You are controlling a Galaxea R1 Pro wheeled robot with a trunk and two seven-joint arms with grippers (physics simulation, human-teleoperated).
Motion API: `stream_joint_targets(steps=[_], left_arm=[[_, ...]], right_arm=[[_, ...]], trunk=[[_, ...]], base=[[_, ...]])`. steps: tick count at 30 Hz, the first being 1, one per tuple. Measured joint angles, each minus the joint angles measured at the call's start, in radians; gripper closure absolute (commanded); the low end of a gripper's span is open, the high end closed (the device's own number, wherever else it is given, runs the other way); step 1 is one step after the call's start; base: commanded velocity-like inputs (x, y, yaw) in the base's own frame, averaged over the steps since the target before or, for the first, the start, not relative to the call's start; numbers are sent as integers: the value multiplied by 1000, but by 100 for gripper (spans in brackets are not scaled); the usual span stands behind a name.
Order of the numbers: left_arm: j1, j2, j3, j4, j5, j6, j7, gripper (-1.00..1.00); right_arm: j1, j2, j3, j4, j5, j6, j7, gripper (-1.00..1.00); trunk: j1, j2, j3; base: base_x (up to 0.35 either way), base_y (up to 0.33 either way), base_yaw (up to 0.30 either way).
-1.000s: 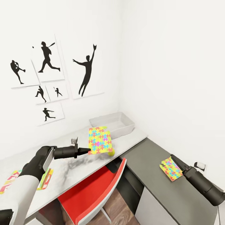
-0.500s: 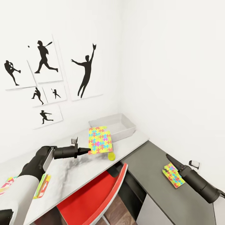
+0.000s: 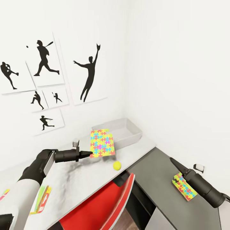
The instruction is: Put all the toys in the child's room - the three board games (two on the bed and one on the table), the two jigsaw puzzles on the table, and the tennis ball on the table - inside the toy box on the table in the child's room.
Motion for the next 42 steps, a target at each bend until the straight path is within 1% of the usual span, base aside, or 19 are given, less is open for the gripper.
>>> stream_joint_targets(steps=[19, 42], left_arm=[[0, 0, -1, 0, 0, -1, 1, 100], [0, 0, -1, 0, 0, -2, 0, 100]], right_arm=[[0, 0, 1, 0, 0, 0, -1, -100], [-1, 4, 1, 0, 2, -1, -1, -100]], trunk=[[0, 0, 0], [0, 0, 0]], base=[[113, 27, 0], [41, 0, 12]])
